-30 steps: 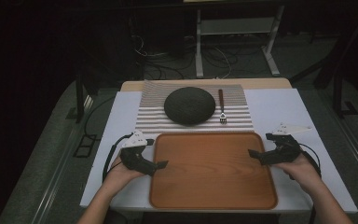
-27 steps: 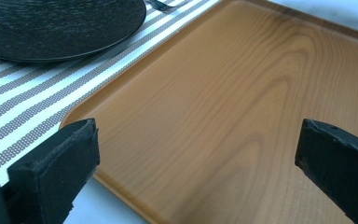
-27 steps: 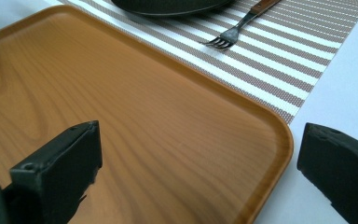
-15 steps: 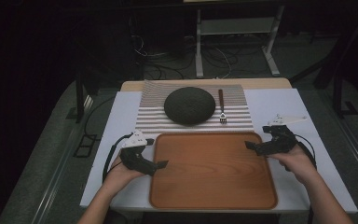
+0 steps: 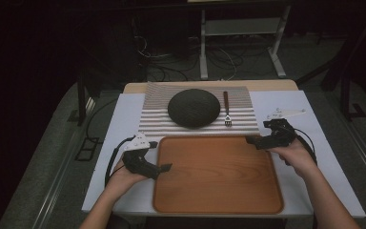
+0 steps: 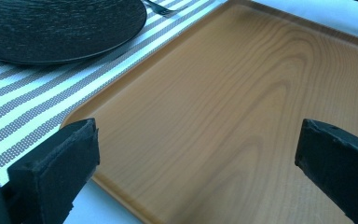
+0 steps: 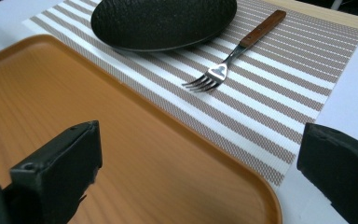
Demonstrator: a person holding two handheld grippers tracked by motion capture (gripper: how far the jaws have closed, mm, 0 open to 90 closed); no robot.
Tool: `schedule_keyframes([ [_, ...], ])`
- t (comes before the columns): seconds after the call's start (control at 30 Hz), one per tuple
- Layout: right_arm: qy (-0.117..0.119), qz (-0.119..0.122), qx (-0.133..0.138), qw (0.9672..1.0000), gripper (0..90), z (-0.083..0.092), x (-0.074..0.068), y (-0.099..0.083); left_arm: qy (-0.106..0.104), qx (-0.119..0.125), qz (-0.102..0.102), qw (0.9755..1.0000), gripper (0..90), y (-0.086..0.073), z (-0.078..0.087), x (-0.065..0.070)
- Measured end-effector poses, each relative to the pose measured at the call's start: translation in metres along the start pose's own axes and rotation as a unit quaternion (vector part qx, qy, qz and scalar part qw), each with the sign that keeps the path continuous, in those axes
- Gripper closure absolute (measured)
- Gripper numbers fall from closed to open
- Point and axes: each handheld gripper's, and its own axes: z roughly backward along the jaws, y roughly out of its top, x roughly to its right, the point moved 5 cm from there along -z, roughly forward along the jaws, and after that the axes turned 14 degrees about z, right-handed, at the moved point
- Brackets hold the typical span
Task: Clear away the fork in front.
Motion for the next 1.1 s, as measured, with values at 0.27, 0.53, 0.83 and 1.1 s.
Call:
schedule_keyframes([
  [0.27,-0.001,0.0,-0.003,1.0,0.0,-0.012,0.007,0.008,0.001,0.003,0.004,1.0,0.0,0.0,0.001,-0.001],
  [0.53,-0.005,0.002,-0.011,0.9999,0.0,-0.024,0.014,0.016,0.002,0.002,0.003,1.0,0.0,0.0,0.0,-0.001],
  [0.83,-0.006,0.006,-0.028,0.9996,0.0,-0.042,0.022,0.029,0.0,-0.003,0.001,1.0,0.0,-0.001,-0.001,0.0],
  [1.1,-0.016,-0.001,-0.045,0.9989,0.0,-0.059,0.031,0.033,0.002,0.0,0.003,1.0,0.0,-0.001,0.001,-0.001],
])
